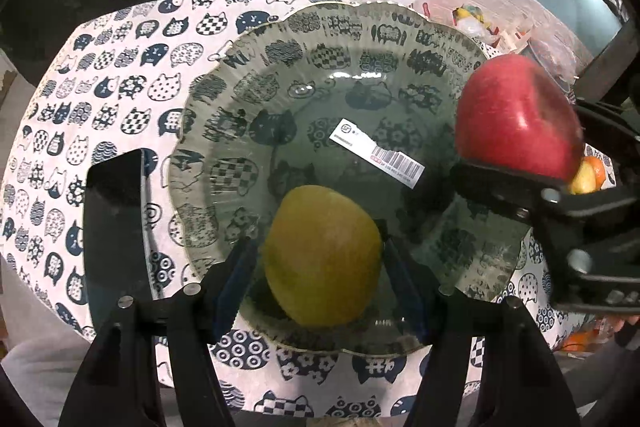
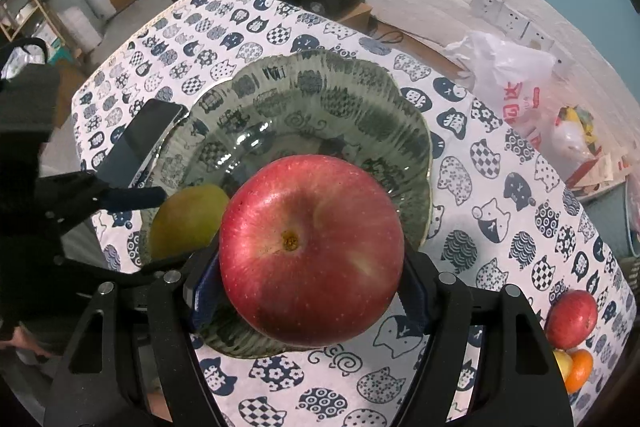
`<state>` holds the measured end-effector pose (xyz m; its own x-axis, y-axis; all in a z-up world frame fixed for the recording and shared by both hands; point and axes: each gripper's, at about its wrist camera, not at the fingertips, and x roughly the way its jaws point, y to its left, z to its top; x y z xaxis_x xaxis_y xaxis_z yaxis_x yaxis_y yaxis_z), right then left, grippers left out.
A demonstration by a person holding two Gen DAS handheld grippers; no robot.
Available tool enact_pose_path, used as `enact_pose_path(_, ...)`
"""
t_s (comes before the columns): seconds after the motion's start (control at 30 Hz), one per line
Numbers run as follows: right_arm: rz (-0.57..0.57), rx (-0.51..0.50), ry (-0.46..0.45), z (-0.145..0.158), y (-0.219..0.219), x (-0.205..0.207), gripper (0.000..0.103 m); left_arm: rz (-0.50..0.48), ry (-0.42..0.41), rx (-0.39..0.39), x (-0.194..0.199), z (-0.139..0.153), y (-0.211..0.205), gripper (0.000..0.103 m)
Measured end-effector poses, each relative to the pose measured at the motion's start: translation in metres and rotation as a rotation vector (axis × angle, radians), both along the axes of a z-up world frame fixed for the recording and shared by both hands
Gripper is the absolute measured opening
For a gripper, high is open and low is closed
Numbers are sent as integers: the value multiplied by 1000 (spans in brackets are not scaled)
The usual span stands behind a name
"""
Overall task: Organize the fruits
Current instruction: 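Lower the pear into the glass bowl and open left tool while right tool brings the apple, then lower the red apple into the glass bowl beside the pear and open right tool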
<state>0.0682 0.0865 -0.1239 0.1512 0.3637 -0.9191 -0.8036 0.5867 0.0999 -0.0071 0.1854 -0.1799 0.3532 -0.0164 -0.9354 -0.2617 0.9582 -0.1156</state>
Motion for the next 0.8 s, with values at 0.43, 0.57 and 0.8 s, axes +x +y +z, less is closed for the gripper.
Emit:
enact_pose_path(0.43,58,-60,-7,-20,16,-5,74,42,-23,14,-11,13,12,68)
enact_pose_path(0.57,83,-106,-56,-27,20,-12,75,47,-24,21,-13,14,14,68)
enact_pose_path(0.8,65,-65,-18,-23,17,-7,75,45,-21,29,-14,14,13,68)
